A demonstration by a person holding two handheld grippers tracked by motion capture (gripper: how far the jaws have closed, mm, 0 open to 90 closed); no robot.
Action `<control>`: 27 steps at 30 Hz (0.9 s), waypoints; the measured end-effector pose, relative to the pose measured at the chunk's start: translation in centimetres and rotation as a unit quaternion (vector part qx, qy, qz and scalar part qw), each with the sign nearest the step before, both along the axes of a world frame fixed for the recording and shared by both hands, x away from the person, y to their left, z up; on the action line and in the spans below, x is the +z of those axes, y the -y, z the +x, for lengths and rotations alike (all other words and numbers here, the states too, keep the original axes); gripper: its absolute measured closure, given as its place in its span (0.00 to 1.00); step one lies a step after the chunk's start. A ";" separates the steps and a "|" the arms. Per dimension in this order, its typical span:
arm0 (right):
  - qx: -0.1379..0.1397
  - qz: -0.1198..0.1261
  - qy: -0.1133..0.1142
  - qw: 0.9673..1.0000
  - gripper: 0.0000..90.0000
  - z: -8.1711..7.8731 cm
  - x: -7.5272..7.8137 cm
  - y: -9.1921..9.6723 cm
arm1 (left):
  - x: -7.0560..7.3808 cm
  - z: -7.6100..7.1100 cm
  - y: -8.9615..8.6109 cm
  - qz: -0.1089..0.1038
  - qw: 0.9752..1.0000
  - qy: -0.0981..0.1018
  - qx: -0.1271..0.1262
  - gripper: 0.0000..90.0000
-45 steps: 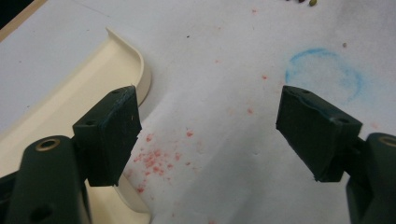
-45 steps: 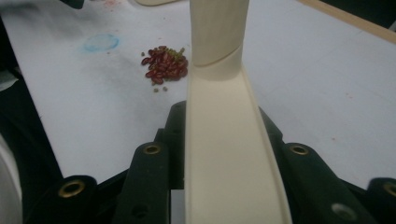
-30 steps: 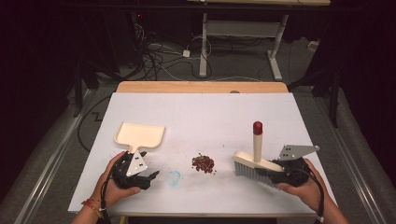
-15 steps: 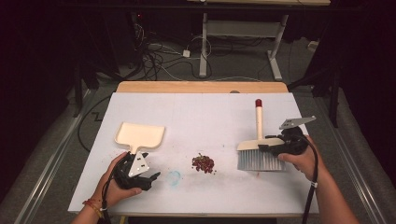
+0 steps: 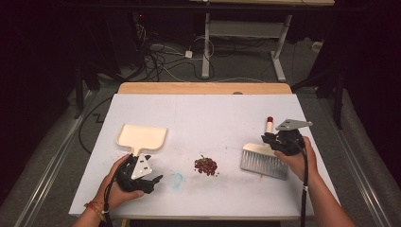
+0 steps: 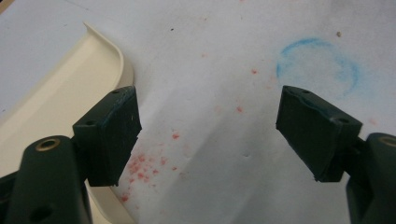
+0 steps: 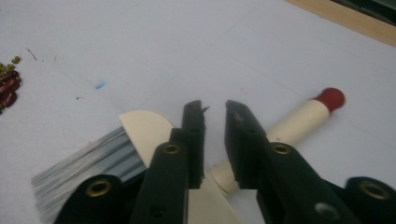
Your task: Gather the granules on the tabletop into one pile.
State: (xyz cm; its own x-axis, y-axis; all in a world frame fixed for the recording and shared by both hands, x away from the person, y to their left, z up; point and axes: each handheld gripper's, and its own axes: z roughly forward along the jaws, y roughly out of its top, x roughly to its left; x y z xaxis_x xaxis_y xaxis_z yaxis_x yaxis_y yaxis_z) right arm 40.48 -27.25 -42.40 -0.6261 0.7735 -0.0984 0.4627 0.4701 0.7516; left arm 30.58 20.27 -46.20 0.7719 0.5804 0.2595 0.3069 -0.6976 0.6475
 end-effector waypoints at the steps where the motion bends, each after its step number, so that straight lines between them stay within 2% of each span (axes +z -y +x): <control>1: 0.003 -0.005 -0.002 1.000 0.91 0.1 -0.3 -0.5 | 0.0 0.0 0.0 0.001 1.000 -0.001 -0.001 0.23; 3: -0.004 -0.024 -0.007 1.000 0.92 0.5 -0.9 -1.2 | 0.0 0.0 0.0 0.004 1.000 0.003 -0.001 0.23; 6: -0.021 -0.032 -0.025 0.999 0.93 1.6 -2.1 -1.4 | -0.1 0.0 0.0 0.004 1.000 -0.003 -0.002 0.23; 8: -0.021 -0.041 -0.043 0.998 0.93 2.1 -2.7 -1.4 | -0.1 0.0 0.0 0.007 1.000 0.001 -0.004 0.24; 10: -0.029 -0.063 -0.045 0.997 0.93 2.2 -3.0 -1.4 | -0.2 0.0 0.1 0.006 1.000 -0.004 -0.004 0.24; 13: -0.039 -0.051 -0.034 0.997 0.90 2.0 -2.5 -0.7 | -0.1 0.0 0.0 0.010 1.000 0.001 -0.005 0.24; 16: -0.059 -0.039 -0.017 0.997 0.92 1.5 -1.8 0.5 | -0.1 -0.1 -0.1 0.007 1.000 0.002 -0.002 0.24; 19: -0.091 -0.050 -0.009 0.995 0.96 1.4 -1.6 1.7 | 0.0 -0.1 -0.1 0.008 1.000 0.003 -0.003 0.24; 21: -0.107 -0.058 -0.020 0.992 0.96 1.6 -1.9 2.5 | -0.1 -0.1 0.0 0.007 1.000 -0.003 -0.004 0.24; 24: -0.102 -0.067 -0.044 0.992 0.96 2.3 -2.7 2.4 | -0.2 0.0 0.1 0.008 1.000 -0.005 -0.006 0.24; 25: -0.096 -0.066 -0.047 0.992 0.97 2.5 -3.0 2.2 | -0.2 0.0 0.1 0.009 1.000 -0.005 -0.007 0.24; 27: -0.095 -0.078 -0.038 0.992 0.96 2.9 -3.1 1.5 | -0.2 0.0 0.1 0.008 1.000 -0.005 -0.007 0.24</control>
State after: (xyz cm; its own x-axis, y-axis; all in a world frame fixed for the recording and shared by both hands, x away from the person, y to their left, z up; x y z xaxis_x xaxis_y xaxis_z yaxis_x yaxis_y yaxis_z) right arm 43.35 -28.77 -45.48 -0.4801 0.8577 -0.1841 0.6070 0.4763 0.6361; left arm 30.58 20.17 -46.39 0.7830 0.5651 0.2600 0.3036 -0.7120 0.6332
